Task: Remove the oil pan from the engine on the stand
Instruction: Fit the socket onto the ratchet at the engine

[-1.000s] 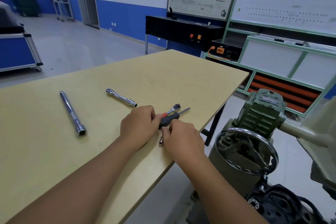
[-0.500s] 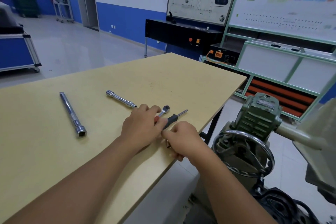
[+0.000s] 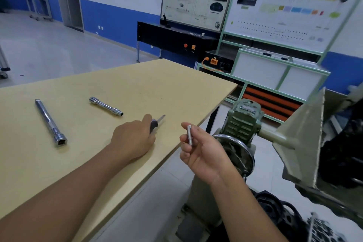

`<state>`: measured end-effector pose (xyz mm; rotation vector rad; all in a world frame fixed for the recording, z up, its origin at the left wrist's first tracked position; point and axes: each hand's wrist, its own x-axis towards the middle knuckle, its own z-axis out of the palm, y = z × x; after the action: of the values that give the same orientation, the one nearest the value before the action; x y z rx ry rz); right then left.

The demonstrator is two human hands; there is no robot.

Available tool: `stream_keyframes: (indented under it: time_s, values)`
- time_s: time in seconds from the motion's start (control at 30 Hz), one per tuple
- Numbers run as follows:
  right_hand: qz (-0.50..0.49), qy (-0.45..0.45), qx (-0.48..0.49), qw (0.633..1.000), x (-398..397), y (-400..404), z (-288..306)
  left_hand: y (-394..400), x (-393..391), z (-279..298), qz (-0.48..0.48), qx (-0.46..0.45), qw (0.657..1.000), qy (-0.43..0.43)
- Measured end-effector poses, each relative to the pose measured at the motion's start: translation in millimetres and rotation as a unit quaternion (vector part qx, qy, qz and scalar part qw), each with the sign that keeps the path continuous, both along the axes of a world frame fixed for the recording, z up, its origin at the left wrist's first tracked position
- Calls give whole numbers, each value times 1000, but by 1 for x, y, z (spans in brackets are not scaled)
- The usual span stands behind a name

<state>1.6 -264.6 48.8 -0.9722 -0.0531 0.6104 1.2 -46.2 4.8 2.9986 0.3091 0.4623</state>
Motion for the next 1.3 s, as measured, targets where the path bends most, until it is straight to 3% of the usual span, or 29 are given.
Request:
stream_keyframes:
  time_s: [0.1, 0.17, 0.27, 0.37, 0.47, 0.6, 0.77, 0.87, 1.1, 1.3]
  values:
    - [-15, 6, 50, 999, -10, -18, 5, -4, -3, 3, 12, -30, 999, -20]
    - [-46, 8, 88, 995, -17, -29, 8, -11, -10, 9, -28, -147, 987, -66]
    - [-128, -18, 146, 981, -22, -52, 19, -51, -36, 22, -194, -316, 918, -139]
    - [-205, -72, 195, 957, -29, -93, 37, -129, -69, 25, -333, -380, 856, -111]
    - [-249, -117, 233, 933, -45, -150, 56, -211, -86, 23, -407, -430, 802, -75]
    - [-326, -159, 190, 912, -75, -230, 75, -308, -94, 31, -473, -418, 774, -47]
    - [-430, -194, 188, 861, -112, -326, 86, -414, -103, 40, -532, -425, 732, 28]
    - [-456, -207, 186, 845, -127, -371, 87, -458, -108, 45, -552, -407, 725, 64]
    - [-468, -247, 178, 829, -121, -434, 91, -511, -98, 64, -572, -368, 723, 118]
    - [-480, -325, 99, 809, -88, -455, 98, -527, -60, 70, -579, -362, 716, 142]
